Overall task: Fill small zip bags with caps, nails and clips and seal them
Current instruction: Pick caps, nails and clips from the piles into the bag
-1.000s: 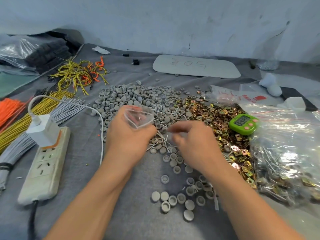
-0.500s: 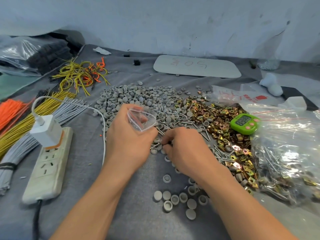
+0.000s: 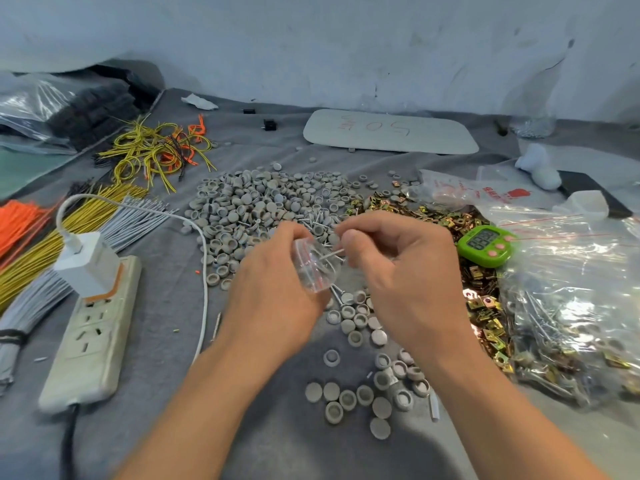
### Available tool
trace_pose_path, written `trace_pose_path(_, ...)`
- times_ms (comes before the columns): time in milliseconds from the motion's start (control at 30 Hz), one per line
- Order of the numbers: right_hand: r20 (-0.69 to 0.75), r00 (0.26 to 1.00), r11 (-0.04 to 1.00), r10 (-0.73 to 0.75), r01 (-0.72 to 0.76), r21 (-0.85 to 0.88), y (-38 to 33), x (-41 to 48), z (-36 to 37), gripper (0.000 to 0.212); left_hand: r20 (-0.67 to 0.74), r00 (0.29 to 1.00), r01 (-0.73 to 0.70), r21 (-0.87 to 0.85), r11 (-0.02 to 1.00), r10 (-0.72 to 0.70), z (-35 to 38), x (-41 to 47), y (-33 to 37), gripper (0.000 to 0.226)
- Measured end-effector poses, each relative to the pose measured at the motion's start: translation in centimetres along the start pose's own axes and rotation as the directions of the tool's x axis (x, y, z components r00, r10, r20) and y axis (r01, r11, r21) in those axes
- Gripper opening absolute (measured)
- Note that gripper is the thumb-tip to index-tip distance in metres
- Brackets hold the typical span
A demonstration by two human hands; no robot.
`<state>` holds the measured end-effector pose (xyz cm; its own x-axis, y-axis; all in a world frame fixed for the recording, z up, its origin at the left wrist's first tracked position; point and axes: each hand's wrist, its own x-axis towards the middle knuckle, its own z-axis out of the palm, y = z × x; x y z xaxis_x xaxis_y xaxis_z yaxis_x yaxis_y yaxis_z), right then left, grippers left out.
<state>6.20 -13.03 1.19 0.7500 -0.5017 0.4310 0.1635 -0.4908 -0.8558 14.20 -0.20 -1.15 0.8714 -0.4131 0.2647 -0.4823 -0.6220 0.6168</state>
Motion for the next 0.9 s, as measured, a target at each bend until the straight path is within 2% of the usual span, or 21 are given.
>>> trace_pose_path(100, 0.089, 0.996, 0.996, -0.006, 0.015, -0.093, -0.4, -0.7, 0.6, 0.02, 0.049, 0.997, -0.061, -0.054, 0.997, 0.064, 0.1, 0.0, 0.4, 0.039)
trace_pose_path(200, 0.129, 0.992, 1.0, 0.006, -0.002, -0.028, -0.8, -0.8, 1.0, 0.018, 0.058, 0.995, -0.075, -0.125, 0.989, 0.083, 0.0, 0.0, 0.6, 0.032)
trace_pose_path(267, 0.033, 0.999, 1.0, 0.009, -0.009, 0.016, -0.6, -0.6, 0.9, 0.012, 0.053, 0.996, -0.056, -0.176, 0.983, 0.066, 0.1, 0.2, 0.3, 0.035)
trace_pose_path(333, -0.133, 0.99, 0.999, 0.037, -0.035, 0.023, 0.1, -0.2, 0.5, 0.011, 0.01, 0.999, -0.031, -0.228, 0.973, 0.034, 0.3, 0.5, -0.2, 0.039)
trace_pose_path(400, -0.189, 0.979, 0.995, 0.076, -0.087, -0.048, 0.9, 0.1, 0.1, 0.017, -0.049, 0.998, 0.012, -0.349, 0.937, -0.031, 0.3, 0.8, -0.6, 0.038)
trace_pose_path(433, -0.133, 0.986, 0.983, 0.101, -0.12, -0.138, 1.3, 0.2, 0.1, 0.019, -0.077, 0.994, 0.035, -0.411, 0.911, -0.073, 0.2, 1.0, -0.7, 0.037)
trace_pose_path(500, 0.086, 0.985, 0.927, 0.151, -0.111, -0.359, 1.9, 0.0, 0.8, 0.021, -0.16, 0.98, 0.033, -0.471, 0.882, -0.121, -0.1, 1.2, -1.0, 0.038)
trace_pose_path(600, 0.396, 0.885, 0.854, 0.243, -0.002, -0.52, 2.3, -0.5, 2.7, 0.031, -0.252, 0.958, 0.003, -0.458, 0.889, -0.134, -0.4, 1.2, -1.3, 0.041)
trace_pose_path(667, 0.527, 0.819, 0.804, 0.227, 0.148, -0.576, 2.4, -0.6, 3.4, 0.042, -0.259, 0.958, -0.009, -0.446, 0.895, -0.119, -0.3, 1.1, -1.3, 0.041)
trace_pose_path(733, 0.568, 0.798, 0.783, 0.2, 0.219, -0.583, 2.5, -0.6, 3.6, 0.046, -0.252, 0.964, -0.027, -0.411, 0.911, -0.085, -0.1, 1.0, -1.1, 0.04)
trace_pose_path(900, 0.497, 0.846, 0.738, 0.196, 0.206, -0.642, 2.1, -0.6, 3.9, 0.023, -0.243, 0.969, -0.044, -0.317, 0.947, -0.037, -0.3, 0.7, -1.0, 0.039)
